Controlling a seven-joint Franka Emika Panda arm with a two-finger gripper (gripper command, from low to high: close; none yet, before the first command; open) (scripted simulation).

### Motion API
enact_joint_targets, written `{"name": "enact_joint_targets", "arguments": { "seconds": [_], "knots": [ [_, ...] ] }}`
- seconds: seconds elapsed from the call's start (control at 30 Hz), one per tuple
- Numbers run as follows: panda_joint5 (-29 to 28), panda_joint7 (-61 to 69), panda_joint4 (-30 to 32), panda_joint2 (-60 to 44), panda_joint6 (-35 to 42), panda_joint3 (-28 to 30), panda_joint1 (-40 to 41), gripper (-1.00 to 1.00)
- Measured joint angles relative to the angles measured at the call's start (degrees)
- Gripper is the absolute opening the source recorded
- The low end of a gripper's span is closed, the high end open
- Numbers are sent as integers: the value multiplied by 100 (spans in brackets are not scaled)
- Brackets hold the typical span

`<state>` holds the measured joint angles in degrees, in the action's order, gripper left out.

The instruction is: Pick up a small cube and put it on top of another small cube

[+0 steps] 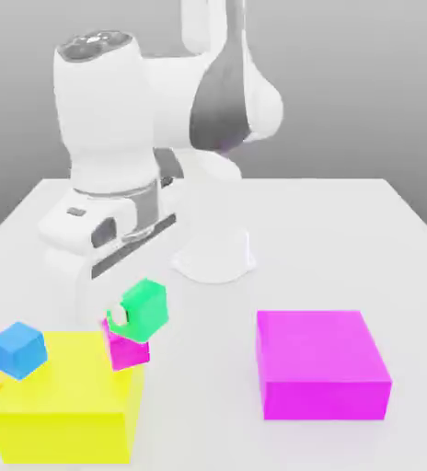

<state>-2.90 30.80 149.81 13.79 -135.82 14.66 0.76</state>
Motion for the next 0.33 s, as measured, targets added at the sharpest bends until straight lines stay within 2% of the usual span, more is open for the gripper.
{"name": "enact_joint_targets", "arguments": {
  "seconds": [0.07,0.2,0.23,0.33],
  "knots": [
    [-243,166,188,252,28,32,117,-100],
    [-182,335,459,-306,-801,108,109,-100],
    [-157,357,499,-420,-954,120,102,100],
    [-157,357,499,-420,-953,120,102,100]
  ]
}}
